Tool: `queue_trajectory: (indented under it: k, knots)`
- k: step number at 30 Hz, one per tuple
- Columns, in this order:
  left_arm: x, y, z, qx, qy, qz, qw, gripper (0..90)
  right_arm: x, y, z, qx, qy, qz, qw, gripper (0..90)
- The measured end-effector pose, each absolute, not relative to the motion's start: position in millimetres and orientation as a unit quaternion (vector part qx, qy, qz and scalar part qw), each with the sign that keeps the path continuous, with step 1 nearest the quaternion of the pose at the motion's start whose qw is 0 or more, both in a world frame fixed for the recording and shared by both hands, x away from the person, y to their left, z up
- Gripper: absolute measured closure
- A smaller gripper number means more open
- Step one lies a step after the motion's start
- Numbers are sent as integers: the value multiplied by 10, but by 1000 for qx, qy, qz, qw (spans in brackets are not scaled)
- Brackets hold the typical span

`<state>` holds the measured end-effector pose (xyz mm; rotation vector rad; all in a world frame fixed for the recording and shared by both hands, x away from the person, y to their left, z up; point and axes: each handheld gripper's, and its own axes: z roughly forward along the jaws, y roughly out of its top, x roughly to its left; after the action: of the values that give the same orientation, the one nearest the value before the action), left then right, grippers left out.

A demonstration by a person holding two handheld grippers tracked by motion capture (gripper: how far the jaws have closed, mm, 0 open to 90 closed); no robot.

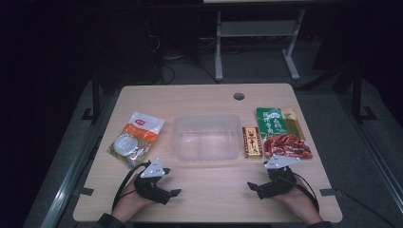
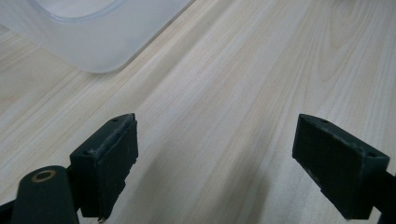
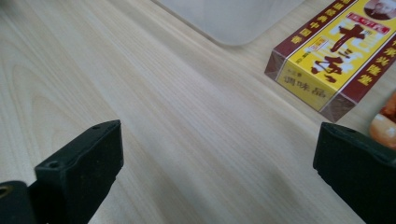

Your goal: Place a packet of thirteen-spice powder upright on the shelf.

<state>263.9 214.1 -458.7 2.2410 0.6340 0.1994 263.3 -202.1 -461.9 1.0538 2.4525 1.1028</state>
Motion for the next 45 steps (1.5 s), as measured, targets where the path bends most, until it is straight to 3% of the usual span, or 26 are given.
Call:
queue_trajectory:
  k: [3, 26, 45]
  knots:
    - [2641, 2135, -4583, 883, 249, 77, 391, 142, 2630, -2025, -4605, 363, 841, 379, 129, 19]
    - [2619, 2135, -4557, 882, 248, 74, 394, 147, 2978, -2182, -4283, 389, 819, 393, 153, 559]
    - [2594, 2129, -4545, 886, 237, 77, 390, 147, 2968, -2100, -4265, 359, 827, 407, 145, 516]
